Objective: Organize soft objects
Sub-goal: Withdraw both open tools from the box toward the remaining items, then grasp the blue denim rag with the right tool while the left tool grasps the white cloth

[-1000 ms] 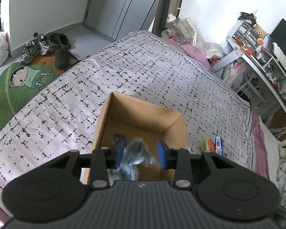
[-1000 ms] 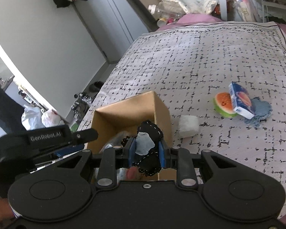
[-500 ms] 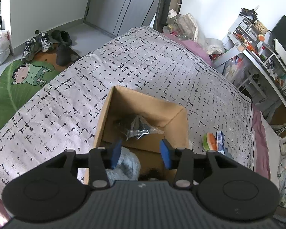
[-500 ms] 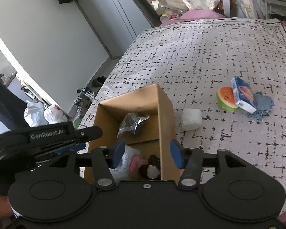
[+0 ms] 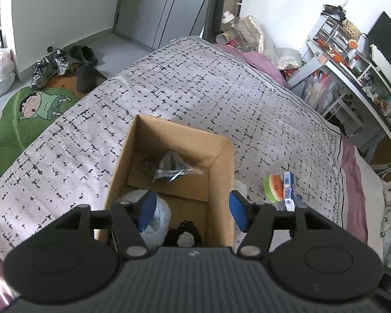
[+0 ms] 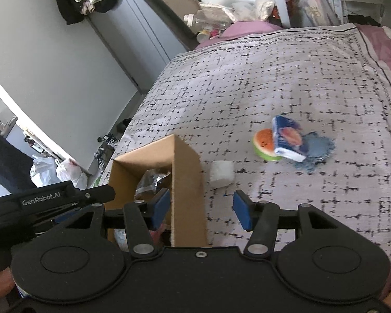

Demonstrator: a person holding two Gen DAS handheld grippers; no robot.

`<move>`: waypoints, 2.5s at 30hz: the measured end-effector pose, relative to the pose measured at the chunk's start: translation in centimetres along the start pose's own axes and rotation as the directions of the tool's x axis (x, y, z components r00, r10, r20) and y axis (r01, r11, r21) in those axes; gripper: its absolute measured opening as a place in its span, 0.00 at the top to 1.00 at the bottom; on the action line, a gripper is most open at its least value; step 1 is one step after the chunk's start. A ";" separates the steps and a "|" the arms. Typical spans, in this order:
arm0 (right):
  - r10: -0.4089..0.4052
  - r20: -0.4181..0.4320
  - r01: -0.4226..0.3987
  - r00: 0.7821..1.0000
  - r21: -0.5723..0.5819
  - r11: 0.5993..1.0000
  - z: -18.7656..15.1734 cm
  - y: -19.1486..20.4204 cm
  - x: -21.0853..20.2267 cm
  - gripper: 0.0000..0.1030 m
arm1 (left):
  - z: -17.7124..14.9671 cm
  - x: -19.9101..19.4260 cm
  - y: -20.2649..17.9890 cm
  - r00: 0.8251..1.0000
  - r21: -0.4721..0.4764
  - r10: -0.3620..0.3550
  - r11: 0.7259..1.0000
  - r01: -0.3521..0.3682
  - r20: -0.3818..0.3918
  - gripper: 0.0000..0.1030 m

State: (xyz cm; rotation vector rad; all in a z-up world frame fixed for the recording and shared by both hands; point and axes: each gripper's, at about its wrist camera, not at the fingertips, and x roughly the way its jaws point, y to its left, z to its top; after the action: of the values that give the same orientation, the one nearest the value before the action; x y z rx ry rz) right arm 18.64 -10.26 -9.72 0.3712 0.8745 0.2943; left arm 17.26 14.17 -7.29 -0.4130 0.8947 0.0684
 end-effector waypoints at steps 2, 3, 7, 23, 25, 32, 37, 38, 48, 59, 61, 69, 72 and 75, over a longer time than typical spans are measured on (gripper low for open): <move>-0.004 0.002 0.004 1.000 0.001 1.000 0.1 -0.7 -0.4 0.48 | -0.1 0.0 -0.8 1.000 0.010 0.000 1.000 0.000 -0.001 0.38; -0.006 0.003 0.006 1.000 0.001 1.000 0.2 -1.1 -0.6 0.48 | -0.2 0.0 -1.1 1.000 0.013 0.000 1.000 0.000 -0.001 0.38; -0.019 0.004 0.019 1.000 0.006 1.000 0.4 -2.6 -1.3 0.47 | -0.4 0.1 -2.6 1.000 0.023 -0.007 1.000 0.007 -0.002 0.36; -0.035 0.041 0.033 0.999 0.060 0.998 2.5 -8.7 -2.1 0.46 | -1.3 2.4 -8.2 1.000 0.080 -0.020 0.997 0.022 -0.024 0.35; -0.030 0.046 0.027 0.998 0.073 0.997 2.4 -9.5 -1.7 0.46 | -1.4 2.9 -8.8 1.000 0.094 -0.013 0.995 0.016 -0.025 0.35; -0.026 0.030 0.022 0.999 0.137 0.990 2.2 -12.4 -0.1 0.47 | -1.7 5.0 -10.6 0.999 0.114 0.005 0.994 -0.001 -0.042 0.35; -0.014 0.026 0.009 1.000 0.202 0.979 2.2 -14.7 1.2 0.53 | -1.7 6.8 -11.9 0.998 0.123 0.020 0.992 -0.013 -0.055 0.35; -0.012 0.024 0.007 1.000 0.218 0.976 2.3 -15.1 1.5 0.54 | -1.7 7.3 -12.2 0.998 0.126 0.025 0.992 -0.017 -0.056 0.35; -0.006 0.023 -0.001 1.000 0.294 0.956 2.9 -17.4 3.6 0.57 | -2.2 11.2 -14.4 0.994 0.170 0.103 0.981 -0.096 -0.034 0.36; -0.002 -0.016 0.007 1.000 0.349 0.937 3.1 -19.2 6.0 0.60 | -2.6 15.8 -15.1 0.972 0.235 0.233 0.947 -0.218 -0.038 0.38; -0.008 -0.023 0.015 1.000 0.356 0.934 3.1 -19.4 6.4 0.63 | -2.5 16.3 -15.3 0.966 0.263 0.257 0.934 -0.242 -0.025 0.39; -0.031 -0.043 0.045 0.999 0.359 0.932 3.8 -19.3 8.5 0.63 | -2.2 17.5 -16.4 0.959 0.330 0.282 0.908 -0.257 -0.032 0.42; -0.035 -0.054 0.053 0.998 0.361 0.931 3.8 -19.4 9.0 0.63 | -2.8 18.1 -17.2 0.950 0.392 0.311 0.878 -0.274 -0.032 0.47; -0.040 -0.059 0.058 0.997 0.357 0.932 3.8 -19.4 9.4 0.63 | -3.2 18.8 -17.4 0.939 0.428 0.343 0.853 -0.298 -0.029 0.50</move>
State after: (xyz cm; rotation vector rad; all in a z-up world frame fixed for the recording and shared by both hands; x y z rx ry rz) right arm 29.23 -24.69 -22.33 0.6823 0.9883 0.0957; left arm 30.62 -5.17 -17.93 0.1415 1.0460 0.1600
